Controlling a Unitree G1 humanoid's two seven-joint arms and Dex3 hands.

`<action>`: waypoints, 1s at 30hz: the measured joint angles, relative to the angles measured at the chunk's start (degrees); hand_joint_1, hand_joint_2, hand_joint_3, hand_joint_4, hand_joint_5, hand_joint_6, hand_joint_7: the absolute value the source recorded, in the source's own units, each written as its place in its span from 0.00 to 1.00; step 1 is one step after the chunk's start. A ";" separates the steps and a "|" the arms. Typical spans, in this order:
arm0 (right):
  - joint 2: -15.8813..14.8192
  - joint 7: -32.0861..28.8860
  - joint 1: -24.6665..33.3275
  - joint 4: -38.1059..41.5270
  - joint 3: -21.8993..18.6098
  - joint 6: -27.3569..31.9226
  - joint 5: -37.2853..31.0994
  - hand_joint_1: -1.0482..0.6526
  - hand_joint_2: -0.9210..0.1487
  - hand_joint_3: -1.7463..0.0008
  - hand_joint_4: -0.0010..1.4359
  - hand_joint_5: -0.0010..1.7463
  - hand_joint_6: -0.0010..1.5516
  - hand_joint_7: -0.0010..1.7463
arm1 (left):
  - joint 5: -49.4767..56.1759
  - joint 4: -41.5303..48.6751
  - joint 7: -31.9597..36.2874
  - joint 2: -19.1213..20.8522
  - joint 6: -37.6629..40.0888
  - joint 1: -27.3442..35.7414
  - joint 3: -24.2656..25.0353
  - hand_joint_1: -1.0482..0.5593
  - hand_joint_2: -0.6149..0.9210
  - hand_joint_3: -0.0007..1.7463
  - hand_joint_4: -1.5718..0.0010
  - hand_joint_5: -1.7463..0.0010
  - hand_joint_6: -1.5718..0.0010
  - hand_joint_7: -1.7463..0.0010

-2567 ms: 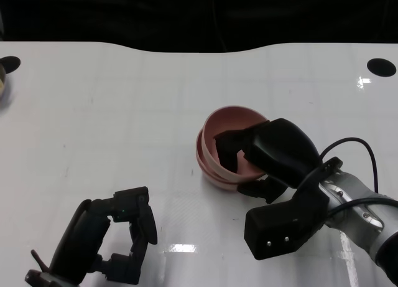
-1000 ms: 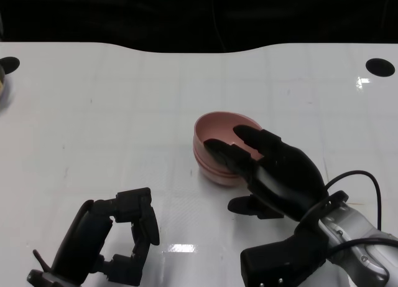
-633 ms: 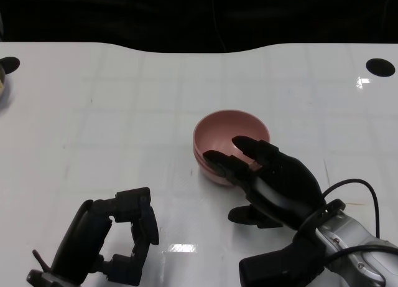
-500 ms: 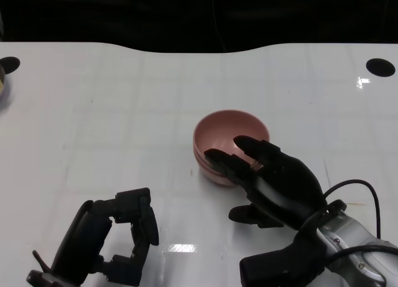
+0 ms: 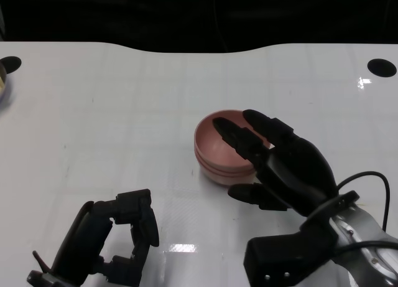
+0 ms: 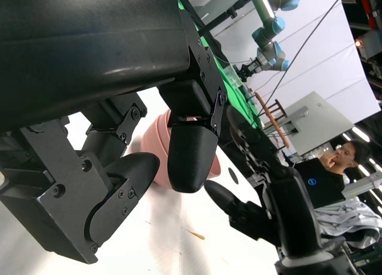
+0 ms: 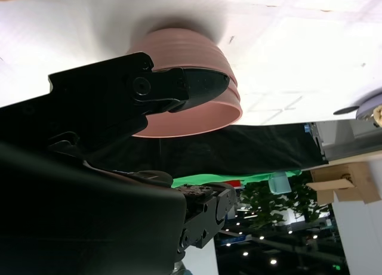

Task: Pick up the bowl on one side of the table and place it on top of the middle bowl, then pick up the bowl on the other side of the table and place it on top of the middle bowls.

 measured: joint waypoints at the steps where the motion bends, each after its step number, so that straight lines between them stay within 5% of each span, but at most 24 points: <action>1: -0.75 -1.57 0.80 0.05 -0.52 -2.69 1.00 0.33 0.00 0.94 0.16 0.23 0.22 0.07 | 0.03 0.00 0.00 0.01 -0.01 0.01 0.01 0.64 0.54 0.95 0.38 0.00 0.44 0.09; 4: -2.45 -6.51 3.05 0.83 -2.68 -11.02 3.71 0.41 0.02 0.99 0.18 0.48 0.35 0.13 | 0.08 0.00 0.01 0.00 -0.07 -0.02 0.03 0.64 0.54 0.95 0.38 0.00 0.44 0.09; 9: -3.37 -8.88 7.80 1.65 -6.92 -20.74 10.62 0.50 0.03 1.00 0.33 0.63 0.45 0.27 | 0.06 0.01 0.01 0.00 -0.14 -0.14 0.04 0.65 0.54 0.94 0.37 0.00 0.44 0.09; 15: -3.26 -2.36 13.87 -2.20 -10.28 -24.91 21.36 0.60 0.01 0.97 0.50 0.72 0.56 0.41 | -0.14 0.09 0.00 0.02 -0.14 -0.38 0.04 0.66 0.54 0.94 0.37 0.00 0.44 0.08; 19: -3.31 1.09 16.39 -4.59 -12.81 -27.20 25.29 0.63 0.54 0.34 0.60 0.75 0.60 0.54 | -0.18 0.32 -0.01 0.03 -0.16 -0.60 0.02 0.66 0.54 0.94 0.37 0.00 0.44 0.09; 30: -0.62 8.01 25.51 -11.19 -17.12 -27.44 31.56 0.71 0.73 0.01 0.65 0.91 0.62 0.72 | -0.18 1.59 0.00 0.37 -0.70 -1.63 0.59 0.64 0.54 0.96 0.38 0.00 0.44 0.09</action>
